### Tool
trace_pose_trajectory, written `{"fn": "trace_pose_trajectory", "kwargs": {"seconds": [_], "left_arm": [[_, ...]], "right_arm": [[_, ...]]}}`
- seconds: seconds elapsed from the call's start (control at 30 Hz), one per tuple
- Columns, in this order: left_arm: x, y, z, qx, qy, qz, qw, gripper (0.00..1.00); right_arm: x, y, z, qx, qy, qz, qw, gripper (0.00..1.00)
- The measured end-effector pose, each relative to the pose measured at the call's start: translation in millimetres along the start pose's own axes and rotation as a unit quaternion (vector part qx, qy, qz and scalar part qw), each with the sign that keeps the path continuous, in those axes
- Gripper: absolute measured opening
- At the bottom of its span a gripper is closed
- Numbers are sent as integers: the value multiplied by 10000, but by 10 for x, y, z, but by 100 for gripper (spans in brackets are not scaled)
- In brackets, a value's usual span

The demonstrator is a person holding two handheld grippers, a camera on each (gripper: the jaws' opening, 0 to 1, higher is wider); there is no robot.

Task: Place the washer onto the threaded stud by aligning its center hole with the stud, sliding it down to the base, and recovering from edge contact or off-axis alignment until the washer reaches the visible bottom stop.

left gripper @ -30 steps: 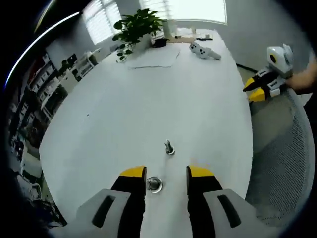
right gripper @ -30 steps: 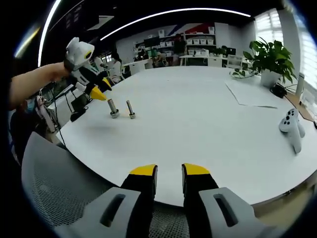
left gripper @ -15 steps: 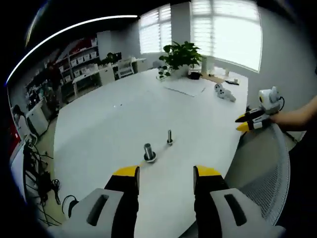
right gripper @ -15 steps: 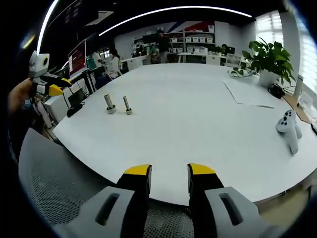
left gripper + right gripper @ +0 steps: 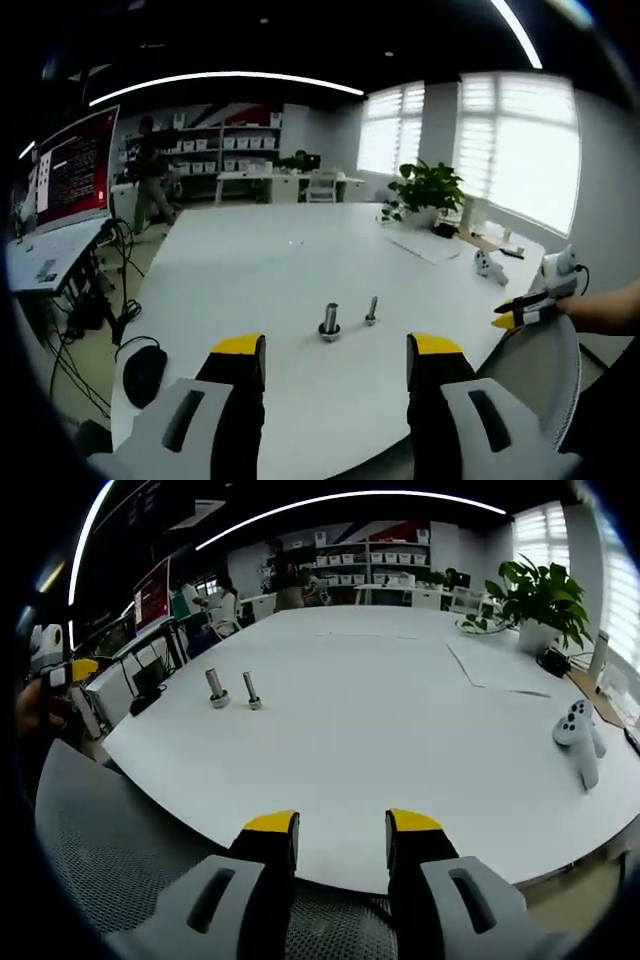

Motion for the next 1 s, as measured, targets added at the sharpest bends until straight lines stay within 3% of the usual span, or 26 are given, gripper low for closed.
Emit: {"fn": "trace_pose_trajectory", "kwargs": {"seconds": [0.17,0.47,0.67,0.77,0.83,0.9,1.0], "left_arm": [[-44,155,95,326,95,-60,9994,58],[-143,341,212,489,-285,-10,9984,65],[-196,416,229,588,-663,40,9961,71],[-290,443,275,892,-591,45,9942,73],[-328,454,321,808,-622,15,9948,74],[-371,433,390,386,-849,206,9954,81],[-446,466,494,384,-620,-6,9973,82]], "right_arm": [[4,8,7,-3,44,-31,10000,42],[17,4,20,23,152,-5,9999,55],[2,-2,5,168,33,3,9999,55],[-11,8,-9,143,-81,-98,9998,53],[-20,9,-11,180,-90,-136,9997,53],[-18,8,-22,247,-137,-156,9995,53],[-8,2,0,148,-31,1,9999,53]]}}
Point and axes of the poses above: the point that each gripper's makers call its tool centre point, and the gripper's own axes: x roughly backward along the fingers, z roughly to its right, y roughly out of its underside, the point moved 10 cm from there along x, roughly backward along the fingers, and after that the axes turned 7 degrees about -z, right-handed, at the moved point
